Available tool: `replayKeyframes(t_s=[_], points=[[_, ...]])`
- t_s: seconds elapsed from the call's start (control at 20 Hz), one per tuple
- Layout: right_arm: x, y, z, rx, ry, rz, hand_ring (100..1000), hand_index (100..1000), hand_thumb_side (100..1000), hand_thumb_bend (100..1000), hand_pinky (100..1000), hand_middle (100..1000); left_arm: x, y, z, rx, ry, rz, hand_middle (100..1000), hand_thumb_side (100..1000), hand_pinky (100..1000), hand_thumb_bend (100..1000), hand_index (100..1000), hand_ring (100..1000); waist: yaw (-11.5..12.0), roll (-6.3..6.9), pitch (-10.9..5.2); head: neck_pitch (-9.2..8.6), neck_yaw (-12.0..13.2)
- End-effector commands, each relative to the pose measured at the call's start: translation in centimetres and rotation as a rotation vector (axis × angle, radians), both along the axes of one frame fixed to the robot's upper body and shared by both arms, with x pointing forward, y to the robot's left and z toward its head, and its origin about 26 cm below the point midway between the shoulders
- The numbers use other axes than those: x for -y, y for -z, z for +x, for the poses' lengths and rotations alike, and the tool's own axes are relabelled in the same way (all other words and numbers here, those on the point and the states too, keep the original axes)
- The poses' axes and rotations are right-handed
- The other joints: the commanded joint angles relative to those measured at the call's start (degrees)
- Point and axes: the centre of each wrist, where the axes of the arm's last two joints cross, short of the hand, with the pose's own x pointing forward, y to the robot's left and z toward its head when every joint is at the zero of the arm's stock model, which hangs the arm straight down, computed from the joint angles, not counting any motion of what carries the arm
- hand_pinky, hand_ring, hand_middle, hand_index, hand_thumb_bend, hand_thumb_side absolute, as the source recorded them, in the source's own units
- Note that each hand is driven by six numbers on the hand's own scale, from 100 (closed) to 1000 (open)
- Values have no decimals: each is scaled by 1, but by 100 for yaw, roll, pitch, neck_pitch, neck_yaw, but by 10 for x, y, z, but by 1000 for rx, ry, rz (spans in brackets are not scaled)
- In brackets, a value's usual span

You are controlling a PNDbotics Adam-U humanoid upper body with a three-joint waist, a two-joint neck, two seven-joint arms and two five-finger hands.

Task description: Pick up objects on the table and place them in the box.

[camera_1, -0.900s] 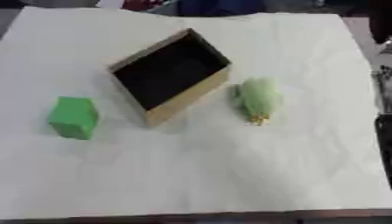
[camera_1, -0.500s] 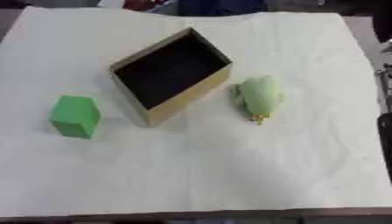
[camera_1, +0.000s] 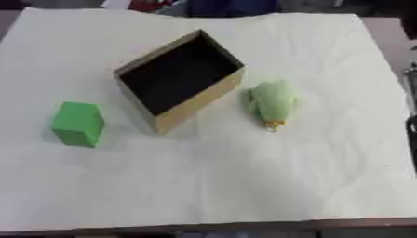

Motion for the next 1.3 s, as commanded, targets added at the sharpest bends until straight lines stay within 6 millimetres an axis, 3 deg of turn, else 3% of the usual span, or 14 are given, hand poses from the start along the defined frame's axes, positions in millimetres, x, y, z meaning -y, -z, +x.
replayKeyframes(t_s=[0.05, 0.2, 0.3, 0.5, 0.6, 0.65, 0.8, 0.95, 1.3], points=[[-2, -21, -6, 66, 26, -178, 842, 869, 1000, 100, 870, 739, -3, -8, -3, 17, -6, 32, 562, 1000, 554, 325, 804, 598, -18, -3, -120, 63, 35], [-9, -32, -9, 86, 42, -333, 863, 864, 1000, 127, 862, 787, -4, -7, -3, 11, -6, 37, 562, 1000, 554, 325, 804, 598, -30, -22, -141, 75, 46], [-10, -40, -11, 112, 57, -431, 876, 857, 1000, 243, 862, 813, -3, -7, -3, 9, -4, 38, 562, 1000, 554, 324, 804, 598, -23, -26, -153, 69, 35], [-13, -47, -14, 162, 71, -601, 913, 860, 1000, 567, 880, 866, -2, -7, -2, 9, 6, 37, 562, 1000, 553, 325, 804, 598, 20, -24, -160, 42, -9], [-17, -46, -13, 210, 119, -811, 921, 860, 1000, 639, 884, 868, -2, -7, -2, 8, 7, 34, 561, 1000, 553, 324, 804, 598, 23, -17, -160, 26, -14], [-19, -45, -13, 235, 151, -910, 926, 864, 957, 679, 886, 868, -2, -7, -2, 8, 7, 33, 561, 1000, 553, 324, 804, 598, 22, -15, -159, 20, -7], [-24, -42, -11, 267, 188, -1099, 935, 866, 902, 724, 893, 882, -2, -7, -2, 8, 7, 32, 561, 1000, 552, 324, 803, 598, 21, -16, -153, 9, 4], [-27, -41, -11, 265, 171, -1218, 947, 879, 904, 736, 900, 898, -1, -7, -2, 9, 9, 32, 561, 1000, 552, 324, 803, 598, 21, -23, -145, 0, 6], [-31, -44, -12, 228, 114, -1372, 971, 921, 806, 713, 928, 927, -1, -7, -2, 8, 9, 32, 559, 1000, 551, 322, 803, 597, 22, -32, -136, -12, 13]])
